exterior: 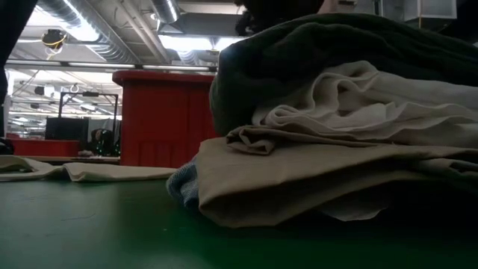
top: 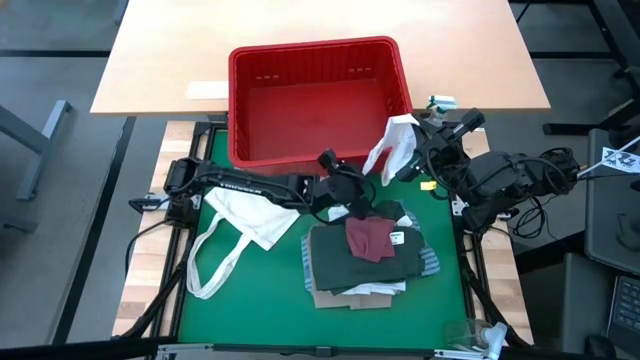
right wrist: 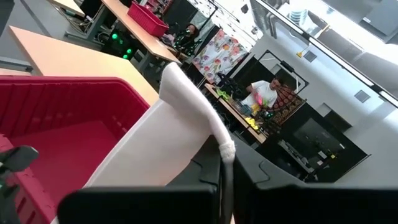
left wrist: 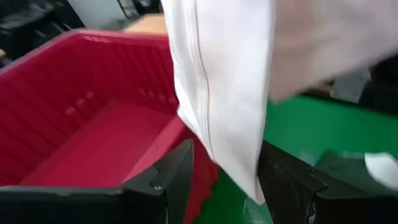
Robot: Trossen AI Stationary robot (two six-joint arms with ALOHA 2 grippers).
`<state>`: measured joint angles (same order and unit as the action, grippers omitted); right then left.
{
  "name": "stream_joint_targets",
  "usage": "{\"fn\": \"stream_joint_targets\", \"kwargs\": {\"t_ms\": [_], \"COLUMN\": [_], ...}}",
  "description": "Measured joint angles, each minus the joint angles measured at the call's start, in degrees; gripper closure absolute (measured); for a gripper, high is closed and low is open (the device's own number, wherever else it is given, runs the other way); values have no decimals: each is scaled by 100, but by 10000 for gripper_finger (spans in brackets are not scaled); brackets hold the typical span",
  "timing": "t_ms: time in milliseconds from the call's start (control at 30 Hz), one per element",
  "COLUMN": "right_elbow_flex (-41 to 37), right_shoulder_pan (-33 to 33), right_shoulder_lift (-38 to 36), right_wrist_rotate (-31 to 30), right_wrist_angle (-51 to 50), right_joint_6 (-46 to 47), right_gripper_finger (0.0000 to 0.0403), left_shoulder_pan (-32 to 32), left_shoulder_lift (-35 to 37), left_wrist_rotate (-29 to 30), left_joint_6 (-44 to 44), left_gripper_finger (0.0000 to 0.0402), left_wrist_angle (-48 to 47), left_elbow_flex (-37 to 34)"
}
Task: Fold Laundry from Bin
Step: Remove the white underwear from the red bin
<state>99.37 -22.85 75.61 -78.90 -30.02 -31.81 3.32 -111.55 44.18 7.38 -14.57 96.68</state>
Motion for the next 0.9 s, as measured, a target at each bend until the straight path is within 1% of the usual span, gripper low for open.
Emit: {"fn": "stream_joint_targets", "kwargs": {"t_ms": [100, 200, 267, 367, 500, 533, 567, 667, 767, 900], "right_elbow_flex": [0, 0, 0, 0, 0, 0, 0, 0, -2, -2], "right_shoulder_pan": [0, 0, 0, -7, -22, -89, -178, -499, -1014, -1707], "right_shoulder_lift": [0, 0, 0, 0, 0, 0, 0, -2, 0, -2], "right_wrist_rotate": [1, 1, 3, 3, -1, -20, -82, -317, -593, -898], "right_wrist_angle": [0, 0, 0, -1, -2, -2, -4, -11, -8, -24], "right_joint_6": [0, 0, 0, 0, 0, 3, 14, 27, 46, 463], "right_gripper_finger": [391, 391, 391, 391, 391, 391, 391, 391, 391, 391], "left_shoulder_pan": [-82, -140, -147, -145, -43, 0, 54, 220, 379, 604], "left_shoulder_lift": [0, 0, 0, 0, 7, 44, 81, 334, 714, 1166], "left_wrist_rotate": [-134, -168, -168, -168, -167, -173, -188, -275, -488, -914], "left_joint_6": [6, 3, -17, -147, -345, -348, -350, -353, -353, -345], "left_gripper_finger": [234, 235, 244, 281, 366, 383, 391, 394, 398, 399], "left_wrist_angle": [-233, -277, -275, -275, -279, -306, -337, -537, -911, -1345], "left_elbow_flex": [0, 0, 0, 0, 0, 0, 0, 0, 2, 2]}}
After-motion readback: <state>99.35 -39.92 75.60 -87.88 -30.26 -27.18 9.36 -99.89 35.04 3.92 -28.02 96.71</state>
